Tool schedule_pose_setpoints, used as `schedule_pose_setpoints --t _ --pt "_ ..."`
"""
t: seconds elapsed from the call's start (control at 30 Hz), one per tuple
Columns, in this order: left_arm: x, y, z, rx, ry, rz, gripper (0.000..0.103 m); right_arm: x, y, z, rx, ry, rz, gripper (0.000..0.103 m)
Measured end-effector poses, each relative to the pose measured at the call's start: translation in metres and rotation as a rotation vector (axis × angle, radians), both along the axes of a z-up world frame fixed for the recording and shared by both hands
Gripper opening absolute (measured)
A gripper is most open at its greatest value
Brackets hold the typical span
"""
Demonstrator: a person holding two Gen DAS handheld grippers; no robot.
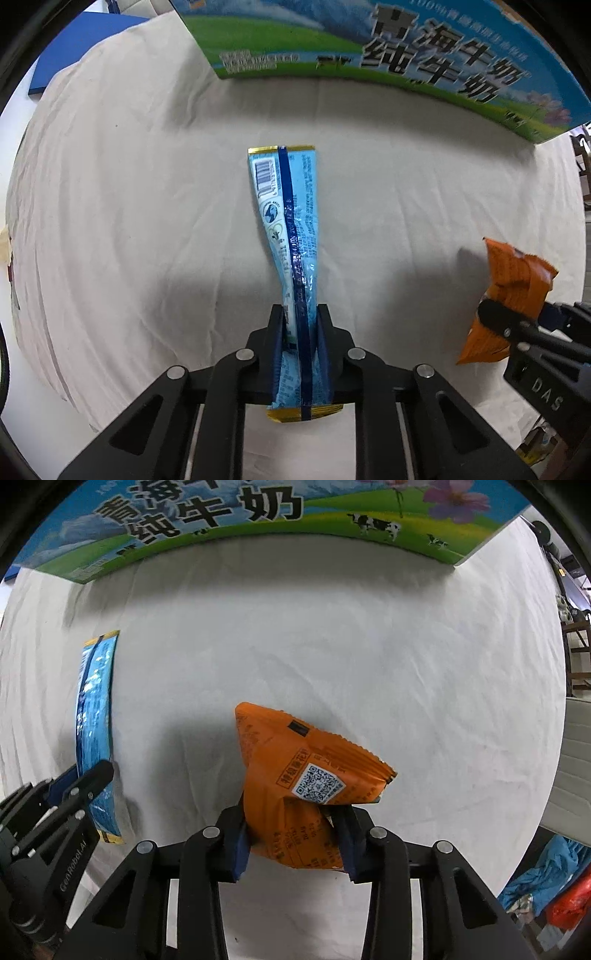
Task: Organize soft objects
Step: 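Carry blue packet and orange bag into the box and open both grippers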
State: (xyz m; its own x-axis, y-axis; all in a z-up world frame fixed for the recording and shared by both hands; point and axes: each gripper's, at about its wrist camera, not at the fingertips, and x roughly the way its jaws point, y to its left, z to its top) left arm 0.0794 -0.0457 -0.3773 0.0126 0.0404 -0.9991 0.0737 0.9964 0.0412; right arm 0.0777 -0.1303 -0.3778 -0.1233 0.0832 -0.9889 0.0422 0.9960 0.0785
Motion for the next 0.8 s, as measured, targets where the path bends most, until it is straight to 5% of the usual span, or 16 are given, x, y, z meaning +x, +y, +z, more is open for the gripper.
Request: schedule_pose_setpoints --t 0.4,0.8 --pt "0.006 -0.008 0.098 -0.115 -0.146 0.005 0.013 -0.012 -0.022 0.063 0.090 -0.109 -0.002 0.040" --pt "0.069 0.016 0.217 -0.309 -0.314 0.022 0.007 0.034 -0.056 0.173 0.173 -0.299 -0.038 0.040"
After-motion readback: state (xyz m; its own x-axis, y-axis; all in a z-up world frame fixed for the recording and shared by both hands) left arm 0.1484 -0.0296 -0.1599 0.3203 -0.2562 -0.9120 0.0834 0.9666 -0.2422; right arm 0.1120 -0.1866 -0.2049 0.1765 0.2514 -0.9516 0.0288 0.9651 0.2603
